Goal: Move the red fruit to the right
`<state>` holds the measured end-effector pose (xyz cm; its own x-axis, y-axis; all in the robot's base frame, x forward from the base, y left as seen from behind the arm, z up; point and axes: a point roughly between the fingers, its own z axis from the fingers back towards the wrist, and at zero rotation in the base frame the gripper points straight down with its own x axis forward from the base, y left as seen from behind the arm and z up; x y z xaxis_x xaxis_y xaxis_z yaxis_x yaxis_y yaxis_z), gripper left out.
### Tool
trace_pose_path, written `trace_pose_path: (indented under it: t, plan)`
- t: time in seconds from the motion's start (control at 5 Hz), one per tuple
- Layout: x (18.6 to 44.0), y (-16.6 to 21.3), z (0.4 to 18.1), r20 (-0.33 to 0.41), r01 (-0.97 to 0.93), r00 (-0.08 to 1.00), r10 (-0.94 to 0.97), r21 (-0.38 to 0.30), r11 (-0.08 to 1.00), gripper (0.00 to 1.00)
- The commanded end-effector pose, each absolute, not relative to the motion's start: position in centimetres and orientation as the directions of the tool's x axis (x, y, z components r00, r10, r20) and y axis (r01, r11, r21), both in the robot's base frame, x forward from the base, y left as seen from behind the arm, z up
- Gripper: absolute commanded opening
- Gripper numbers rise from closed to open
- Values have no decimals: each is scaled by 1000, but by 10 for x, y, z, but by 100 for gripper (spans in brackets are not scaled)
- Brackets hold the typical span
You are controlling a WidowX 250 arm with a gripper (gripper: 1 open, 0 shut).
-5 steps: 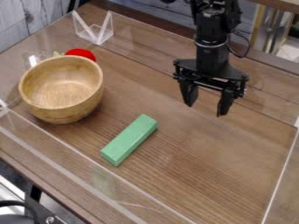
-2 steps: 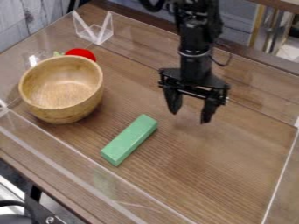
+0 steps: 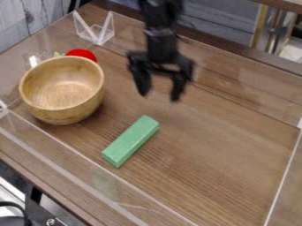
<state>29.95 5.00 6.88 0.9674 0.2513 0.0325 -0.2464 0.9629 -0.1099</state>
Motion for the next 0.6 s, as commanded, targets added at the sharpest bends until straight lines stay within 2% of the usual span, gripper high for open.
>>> trace_pose_path:
  t: [0.0,0.2,0.4]
  plan:
    - [302,95,107,140,-334,927,349,-119,935,0]
    - [293,134,117,158,-417,887,434,-131,899,100]
    - [293,171,111,167,-459,864,476,-133,879,100]
